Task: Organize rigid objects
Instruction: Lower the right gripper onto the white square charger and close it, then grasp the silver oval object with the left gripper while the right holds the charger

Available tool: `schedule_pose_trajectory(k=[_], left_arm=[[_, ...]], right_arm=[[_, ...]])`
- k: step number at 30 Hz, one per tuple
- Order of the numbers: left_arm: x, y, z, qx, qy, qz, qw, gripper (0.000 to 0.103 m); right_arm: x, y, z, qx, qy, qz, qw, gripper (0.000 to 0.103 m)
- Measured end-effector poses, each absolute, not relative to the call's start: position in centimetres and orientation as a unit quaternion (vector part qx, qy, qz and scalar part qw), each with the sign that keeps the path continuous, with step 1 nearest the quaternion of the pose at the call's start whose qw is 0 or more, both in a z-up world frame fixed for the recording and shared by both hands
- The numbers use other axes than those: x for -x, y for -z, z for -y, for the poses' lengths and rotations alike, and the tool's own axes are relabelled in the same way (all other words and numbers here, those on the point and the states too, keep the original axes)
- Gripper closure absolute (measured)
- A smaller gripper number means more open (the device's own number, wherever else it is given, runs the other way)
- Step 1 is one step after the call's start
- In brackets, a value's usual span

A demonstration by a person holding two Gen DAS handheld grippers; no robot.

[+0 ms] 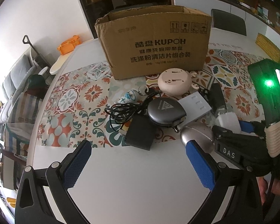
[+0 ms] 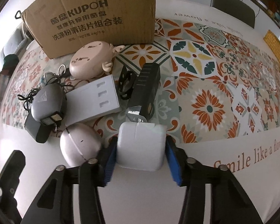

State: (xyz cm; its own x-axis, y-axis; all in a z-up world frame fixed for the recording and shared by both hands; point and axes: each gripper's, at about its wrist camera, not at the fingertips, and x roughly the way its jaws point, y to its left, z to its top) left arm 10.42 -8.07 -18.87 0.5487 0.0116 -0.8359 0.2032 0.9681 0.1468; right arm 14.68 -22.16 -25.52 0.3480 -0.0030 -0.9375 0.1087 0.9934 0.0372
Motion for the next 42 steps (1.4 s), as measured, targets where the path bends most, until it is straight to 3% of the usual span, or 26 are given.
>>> schedule_pose_trajectory(k=[22,38,42], left_arm=[[-8.7,20.6,12.1,-0.116,0.184,-0.467,0.857,0.0],[-10.5,24.9,14.5,-0.094,0.186,-0.5,0.841,0.018],[-10.9,25.2,14.7,-0.094,0.183,-0.493,0.845,0.019]], right_arm=[[-7.2,21.7,27.5,-0.108,0.064,-0.55,0.826,0.056],[-6.0,23.1,29.2,-0.127,0.069,-0.568,0.81,0.056],[-6.4,23.5,29.2,-0.126,0.063,-0.571,0.809,0.056]])
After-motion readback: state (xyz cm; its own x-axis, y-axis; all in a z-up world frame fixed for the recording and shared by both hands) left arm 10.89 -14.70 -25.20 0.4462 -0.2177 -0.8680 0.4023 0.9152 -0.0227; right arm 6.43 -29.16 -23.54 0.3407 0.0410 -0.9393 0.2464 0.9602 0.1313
